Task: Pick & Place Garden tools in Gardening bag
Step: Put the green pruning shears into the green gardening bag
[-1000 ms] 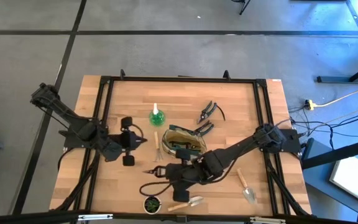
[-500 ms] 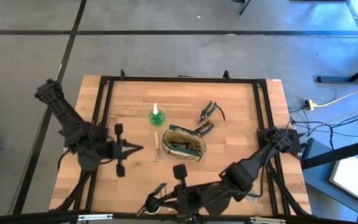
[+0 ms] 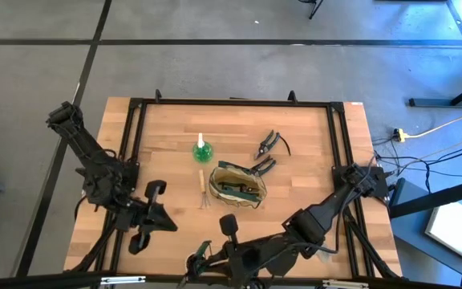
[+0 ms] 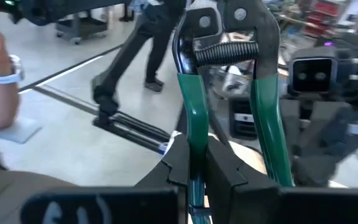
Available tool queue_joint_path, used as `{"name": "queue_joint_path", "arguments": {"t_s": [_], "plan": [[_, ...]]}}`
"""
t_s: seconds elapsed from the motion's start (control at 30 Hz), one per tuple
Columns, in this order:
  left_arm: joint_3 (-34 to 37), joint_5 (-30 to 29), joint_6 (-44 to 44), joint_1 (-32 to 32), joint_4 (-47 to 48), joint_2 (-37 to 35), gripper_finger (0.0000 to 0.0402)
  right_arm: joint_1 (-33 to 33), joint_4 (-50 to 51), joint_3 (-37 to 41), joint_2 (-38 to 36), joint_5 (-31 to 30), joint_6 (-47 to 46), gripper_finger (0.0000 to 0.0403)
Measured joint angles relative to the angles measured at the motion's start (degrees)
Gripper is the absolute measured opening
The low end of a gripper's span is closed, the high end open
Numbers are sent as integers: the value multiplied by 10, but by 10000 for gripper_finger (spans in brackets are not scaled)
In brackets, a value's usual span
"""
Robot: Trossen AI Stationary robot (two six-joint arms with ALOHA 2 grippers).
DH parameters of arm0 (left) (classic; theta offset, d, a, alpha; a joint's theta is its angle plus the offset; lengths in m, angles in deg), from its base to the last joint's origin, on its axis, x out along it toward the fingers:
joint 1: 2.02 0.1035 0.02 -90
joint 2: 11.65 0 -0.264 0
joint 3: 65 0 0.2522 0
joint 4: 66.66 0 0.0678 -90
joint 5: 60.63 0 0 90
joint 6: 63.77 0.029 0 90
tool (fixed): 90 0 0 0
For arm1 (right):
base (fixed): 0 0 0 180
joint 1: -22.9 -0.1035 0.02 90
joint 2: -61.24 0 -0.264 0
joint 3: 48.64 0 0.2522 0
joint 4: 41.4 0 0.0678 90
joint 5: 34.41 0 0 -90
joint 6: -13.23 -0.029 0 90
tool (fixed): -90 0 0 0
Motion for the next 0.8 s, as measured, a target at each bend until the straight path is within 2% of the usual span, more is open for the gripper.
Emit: {"name": "queue_joint_path", "arguments": {"t_s": [0.2, 0.37, 0.53, 0.7, 0.8], "plan": [[0, 26, 48, 14, -116, 60, 14, 15, -2, 5, 0, 29, -5, 23], [0, 8, 77, 3, -137, 69, 39, 13, 6, 5, 0, 35, -7, 23], [0, -81, 77, -9, -136, 62, 62, 15, 34, 5, 0, 11, -35, 23], [0, -237, 102, -31, -137, 54, 64, 28, 169, 5, 0, -141, -118, 23], [0, -314, 126, -39, -137, 54, 60, 54, 266, 5, 0, -175, -201, 23]]}}
